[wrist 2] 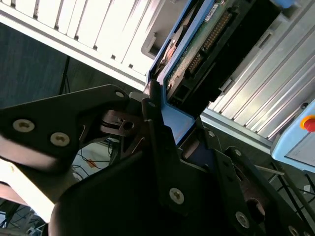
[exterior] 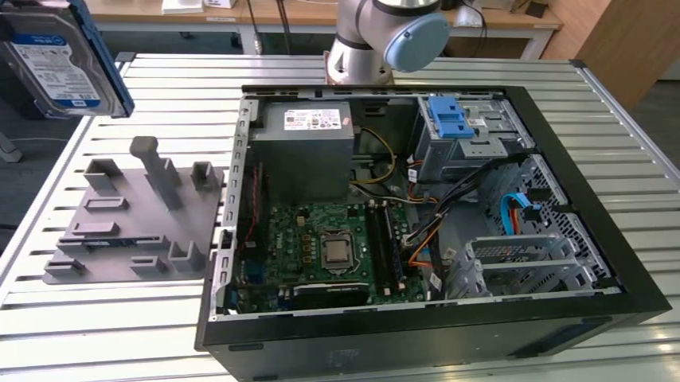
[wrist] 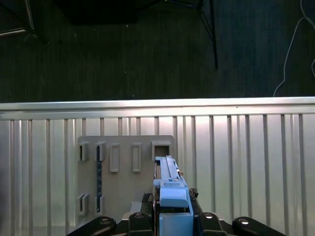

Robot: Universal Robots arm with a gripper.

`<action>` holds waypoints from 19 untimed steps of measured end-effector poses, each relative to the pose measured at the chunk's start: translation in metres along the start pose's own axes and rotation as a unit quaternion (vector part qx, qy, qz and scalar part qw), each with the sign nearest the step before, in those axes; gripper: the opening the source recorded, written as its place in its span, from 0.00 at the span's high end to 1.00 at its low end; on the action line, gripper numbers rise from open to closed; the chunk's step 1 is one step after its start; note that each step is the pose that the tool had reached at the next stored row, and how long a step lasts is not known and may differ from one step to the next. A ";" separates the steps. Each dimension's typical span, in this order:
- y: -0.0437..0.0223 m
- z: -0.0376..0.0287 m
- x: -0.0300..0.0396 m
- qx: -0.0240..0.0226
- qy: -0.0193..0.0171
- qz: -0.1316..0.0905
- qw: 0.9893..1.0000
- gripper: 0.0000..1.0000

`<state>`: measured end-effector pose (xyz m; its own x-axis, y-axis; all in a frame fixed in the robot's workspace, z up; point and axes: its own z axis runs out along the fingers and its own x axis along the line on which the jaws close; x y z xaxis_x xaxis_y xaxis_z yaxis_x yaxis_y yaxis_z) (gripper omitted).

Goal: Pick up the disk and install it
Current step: 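Pick up the disk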

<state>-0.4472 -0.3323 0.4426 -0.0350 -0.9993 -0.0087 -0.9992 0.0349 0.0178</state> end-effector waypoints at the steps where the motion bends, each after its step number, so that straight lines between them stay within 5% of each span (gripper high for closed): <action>1: 0.0001 -0.0038 0.0000 0.000 0.000 0.000 1.000 0.64; 13: 0.0008 -0.0433 -0.0004 0.000 0.000 0.000 1.000 0.64; 19: -0.0003 -0.0442 0.0005 0.000 0.000 0.000 1.000 0.64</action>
<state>-0.4461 -0.3332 0.4868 -0.0351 -0.9993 -0.0087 -0.9992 0.0349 0.0178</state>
